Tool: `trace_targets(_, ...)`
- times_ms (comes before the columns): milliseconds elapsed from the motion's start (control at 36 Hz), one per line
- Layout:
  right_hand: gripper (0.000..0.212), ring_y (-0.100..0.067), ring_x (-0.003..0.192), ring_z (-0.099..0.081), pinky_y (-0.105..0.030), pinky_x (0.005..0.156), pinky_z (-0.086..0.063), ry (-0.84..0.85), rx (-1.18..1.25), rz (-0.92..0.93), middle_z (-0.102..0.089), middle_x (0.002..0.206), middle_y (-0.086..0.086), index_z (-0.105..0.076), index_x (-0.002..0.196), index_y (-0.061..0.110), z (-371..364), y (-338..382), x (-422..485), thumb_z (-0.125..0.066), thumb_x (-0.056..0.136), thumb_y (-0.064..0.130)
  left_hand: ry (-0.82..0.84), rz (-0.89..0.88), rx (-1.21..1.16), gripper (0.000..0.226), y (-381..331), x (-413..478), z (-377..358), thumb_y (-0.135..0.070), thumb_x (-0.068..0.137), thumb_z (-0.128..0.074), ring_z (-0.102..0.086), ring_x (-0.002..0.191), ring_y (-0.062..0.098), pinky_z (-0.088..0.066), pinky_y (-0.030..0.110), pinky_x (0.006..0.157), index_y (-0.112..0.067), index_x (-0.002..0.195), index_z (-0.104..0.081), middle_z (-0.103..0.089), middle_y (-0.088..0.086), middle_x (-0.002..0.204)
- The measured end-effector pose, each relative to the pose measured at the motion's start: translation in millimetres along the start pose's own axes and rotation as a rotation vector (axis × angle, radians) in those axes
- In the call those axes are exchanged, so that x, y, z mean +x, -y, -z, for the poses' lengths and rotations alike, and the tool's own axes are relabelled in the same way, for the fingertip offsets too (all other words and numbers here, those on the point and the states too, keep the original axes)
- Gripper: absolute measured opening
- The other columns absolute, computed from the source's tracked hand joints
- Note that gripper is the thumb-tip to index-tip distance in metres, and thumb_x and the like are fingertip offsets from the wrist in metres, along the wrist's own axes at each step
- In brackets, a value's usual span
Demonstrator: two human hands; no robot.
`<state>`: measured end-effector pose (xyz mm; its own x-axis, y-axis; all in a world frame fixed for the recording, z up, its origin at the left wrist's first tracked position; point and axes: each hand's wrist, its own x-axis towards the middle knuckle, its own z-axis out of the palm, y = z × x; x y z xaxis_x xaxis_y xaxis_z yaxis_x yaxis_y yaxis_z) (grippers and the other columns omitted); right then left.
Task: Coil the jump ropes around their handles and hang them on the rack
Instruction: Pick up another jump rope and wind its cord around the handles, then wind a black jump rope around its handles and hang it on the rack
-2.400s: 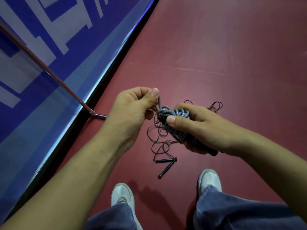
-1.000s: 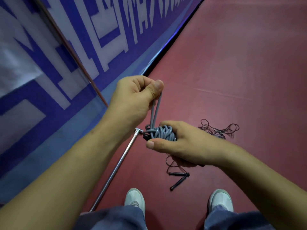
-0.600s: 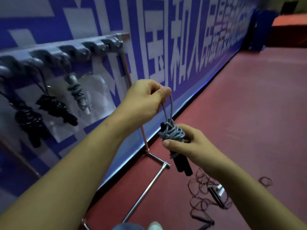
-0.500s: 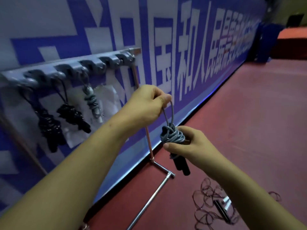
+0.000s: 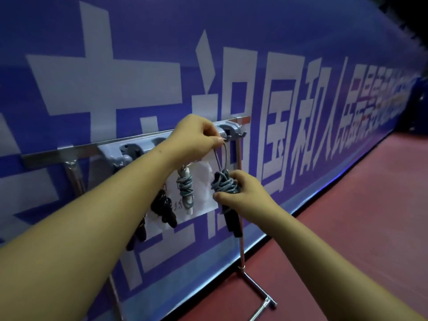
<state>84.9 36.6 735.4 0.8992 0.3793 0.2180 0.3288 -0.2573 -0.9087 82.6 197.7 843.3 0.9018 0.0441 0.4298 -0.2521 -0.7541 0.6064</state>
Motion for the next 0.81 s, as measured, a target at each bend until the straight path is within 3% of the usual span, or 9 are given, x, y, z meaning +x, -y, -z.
trace_targets(56,0.034,-0.004,0.066,-0.065,-0.014,0.055,-0.05,0.0,0.009,0.0,-0.067,0.092,-0.002,-0.061,0.115,0.015,-5,0,22,-0.079,0.086,0.016,-0.047,0.009,-0.006,0.007,13,16,-2,-0.024,0.09,-0.076,-0.072,0.084,0.015,-0.06,0.031,0.074,-0.019,0.086,-0.078,-0.076,0.001,0.083)
trace_targets(167,0.036,-0.016,0.082,-0.071,-0.012,0.052,-0.051,-0.008,0.053,-0.015,-0.069,0.102,-0.01,-0.06,0.119,0.012,-9,-6,58,-0.078,0.088,0.012,-0.124,0.035,0.016,0.008,32,45,-10,-0.022,0.091,-0.075,-0.07,0.074,0.007,-0.045,0.007,0.049,-0.016,0.088,-0.079,-0.075,0.0,0.08)
trace_targets(222,0.035,-0.019,0.087,-0.072,-0.014,0.054,-0.053,-0.021,0.044,-0.025,-0.069,0.103,-0.009,-0.061,0.117,0.013,-11,-14,77,-0.079,0.087,0.013,-0.153,0.056,0.055,0.01,42,63,-14,-0.022,0.091,-0.075,-0.068,0.075,0.008,-0.044,0.011,0.05,-0.015,0.086,-0.079,-0.074,0.0,0.08)
trace_targets(389,0.035,-0.025,0.089,-0.074,-0.029,0.059,-0.062,-0.014,0.039,-0.063,-0.069,0.102,-0.011,-0.061,0.111,0.012,-17,-36,122,-0.082,0.084,0.011,-0.152,0.091,0.235,0.012,69,96,-29,-0.025,0.09,-0.075,-0.07,0.082,0.02,-0.061,0.04,0.08,-0.015,0.086,-0.079,-0.073,0.002,0.079)
trace_targets(500,0.039,-0.023,0.087,-0.073,-0.026,0.058,-0.061,0.001,0.04,-0.081,-0.069,0.104,-0.011,-0.06,0.115,0.01,-25,-47,136,-0.083,0.084,0.011,-0.123,0.093,0.276,0.009,77,106,-29,-0.024,0.088,-0.078,-0.07,0.082,0.018,-0.06,0.034,0.074,-0.015,0.087,-0.081,-0.074,0.004,0.083)
trace_targets(583,0.042,-0.019,0.086,-0.073,-0.019,0.054,-0.056,0.024,-0.008,-0.096,-0.069,0.105,-0.01,-0.06,0.117,0.011,-29,-54,139,-0.085,0.084,0.015,-0.103,0.102,0.285,0.009,78,109,-28,-0.023,0.086,-0.08,-0.067,0.082,0.014,-0.051,0.023,0.065,-0.014,0.089,-0.081,-0.073,0.003,0.086)
trace_targets(667,0.046,-0.016,0.087,-0.073,-0.022,0.063,-0.059,0.013,-0.059,-0.094,-0.071,0.106,-0.006,-0.061,0.119,0.013,-34,-62,141,-0.087,0.082,0.02,-0.098,0.11,0.265,0.008,78,109,-26,-0.02,0.086,-0.079,-0.068,0.08,0.013,-0.048,0.018,0.058,-0.013,0.09,-0.082,-0.074,0.004,0.087)
trace_targets(806,0.054,-0.007,0.084,-0.067,-0.012,0.056,-0.051,0.038,-0.031,-0.114,-0.066,0.108,-0.002,-0.052,0.124,0.016,-34,-60,134,-0.086,0.083,0.017,-0.18,0.054,0.249,0.014,73,99,-23,-0.021,0.093,-0.07,-0.068,0.081,0.015,-0.057,0.031,0.072,-0.011,0.089,-0.079,-0.073,0.002,0.082)
